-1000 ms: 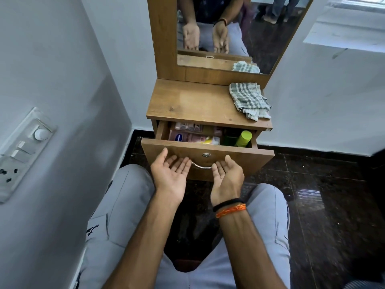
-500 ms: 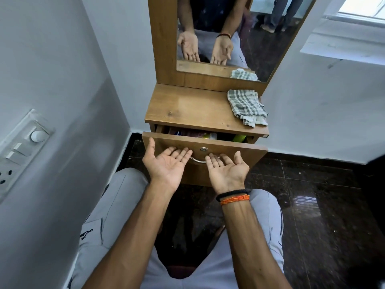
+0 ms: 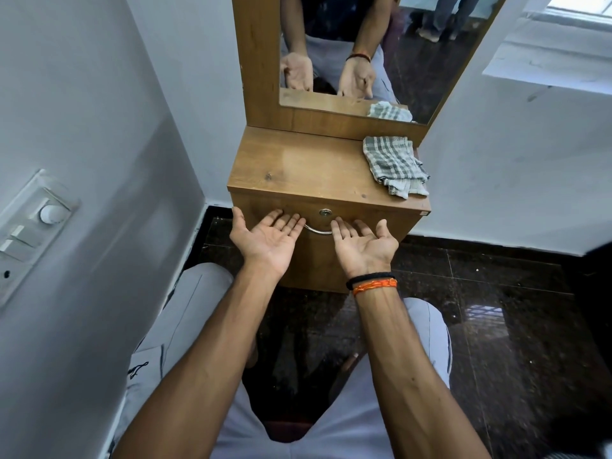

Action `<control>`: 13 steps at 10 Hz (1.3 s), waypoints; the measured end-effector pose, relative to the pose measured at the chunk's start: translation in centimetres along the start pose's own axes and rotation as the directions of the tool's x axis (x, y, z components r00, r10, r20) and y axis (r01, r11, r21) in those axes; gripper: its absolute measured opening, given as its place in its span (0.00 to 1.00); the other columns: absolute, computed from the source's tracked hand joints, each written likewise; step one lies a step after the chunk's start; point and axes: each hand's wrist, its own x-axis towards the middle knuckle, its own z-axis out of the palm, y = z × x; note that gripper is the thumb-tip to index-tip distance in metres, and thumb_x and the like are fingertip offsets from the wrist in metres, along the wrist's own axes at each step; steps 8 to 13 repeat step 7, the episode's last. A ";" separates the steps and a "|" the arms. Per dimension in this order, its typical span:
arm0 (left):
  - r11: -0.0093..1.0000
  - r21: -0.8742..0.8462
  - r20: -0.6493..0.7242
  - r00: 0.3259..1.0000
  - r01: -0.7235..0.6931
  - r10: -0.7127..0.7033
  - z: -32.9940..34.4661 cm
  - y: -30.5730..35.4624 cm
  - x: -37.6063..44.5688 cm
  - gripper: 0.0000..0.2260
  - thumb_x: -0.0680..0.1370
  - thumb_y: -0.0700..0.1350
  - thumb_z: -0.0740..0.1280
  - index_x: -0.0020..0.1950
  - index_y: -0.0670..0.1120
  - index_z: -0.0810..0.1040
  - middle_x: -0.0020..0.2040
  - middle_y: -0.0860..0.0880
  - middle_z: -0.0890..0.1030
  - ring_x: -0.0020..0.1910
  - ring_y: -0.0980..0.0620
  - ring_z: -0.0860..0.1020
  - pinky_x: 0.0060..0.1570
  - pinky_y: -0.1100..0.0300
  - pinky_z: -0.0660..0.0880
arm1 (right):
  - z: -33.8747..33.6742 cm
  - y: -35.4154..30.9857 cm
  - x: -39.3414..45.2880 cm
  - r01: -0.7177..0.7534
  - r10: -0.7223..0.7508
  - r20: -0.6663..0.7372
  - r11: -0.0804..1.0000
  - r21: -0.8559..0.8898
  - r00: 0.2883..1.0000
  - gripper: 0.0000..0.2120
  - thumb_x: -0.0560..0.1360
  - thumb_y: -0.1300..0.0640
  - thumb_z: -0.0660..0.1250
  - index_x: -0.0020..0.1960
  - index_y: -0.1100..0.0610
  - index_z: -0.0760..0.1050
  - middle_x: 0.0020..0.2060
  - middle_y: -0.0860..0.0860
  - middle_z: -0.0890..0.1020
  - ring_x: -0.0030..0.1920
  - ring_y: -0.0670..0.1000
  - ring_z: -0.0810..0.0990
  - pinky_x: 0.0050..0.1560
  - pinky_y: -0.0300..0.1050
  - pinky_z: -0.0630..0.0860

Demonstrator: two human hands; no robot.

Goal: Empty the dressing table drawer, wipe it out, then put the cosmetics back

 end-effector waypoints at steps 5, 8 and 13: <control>0.999 0.045 -0.046 0.998 -0.031 0.033 1.2 -0.2 -0.1 0.42 0.78 0.66 0.58 0.78 0.33 0.56 0.77 0.31 0.58 0.77 0.32 0.59 0.76 0.38 0.57 | 0.4 -0.3 0.0 0.010 -0.011 0.025 1.000 0.027 1.000 0.33 0.82 0.45 0.56 0.79 0.63 0.53 0.77 0.65 0.57 0.77 0.62 0.59 0.78 0.59 0.55; 0.983 0.146 -0.149 0.980 -0.107 0.129 1.6 -1.0 -1.3 0.38 0.79 0.66 0.59 0.74 0.35 0.66 0.71 0.33 0.70 0.71 0.36 0.70 0.72 0.42 0.67 | 0.4 -0.7 -2.3 0.017 -0.023 -0.061 0.996 -0.084 0.998 0.27 0.81 0.49 0.58 0.73 0.67 0.64 0.70 0.66 0.70 0.69 0.61 0.72 0.72 0.55 0.69; 0.983 0.146 -0.149 0.980 -0.107 0.129 1.6 -1.0 -1.3 0.38 0.79 0.66 0.59 0.74 0.35 0.66 0.71 0.33 0.70 0.71 0.36 0.70 0.72 0.42 0.67 | 0.4 -0.7 -2.3 0.017 -0.023 -0.061 0.996 -0.084 0.998 0.27 0.81 0.49 0.58 0.73 0.67 0.64 0.70 0.66 0.70 0.69 0.61 0.72 0.72 0.55 0.69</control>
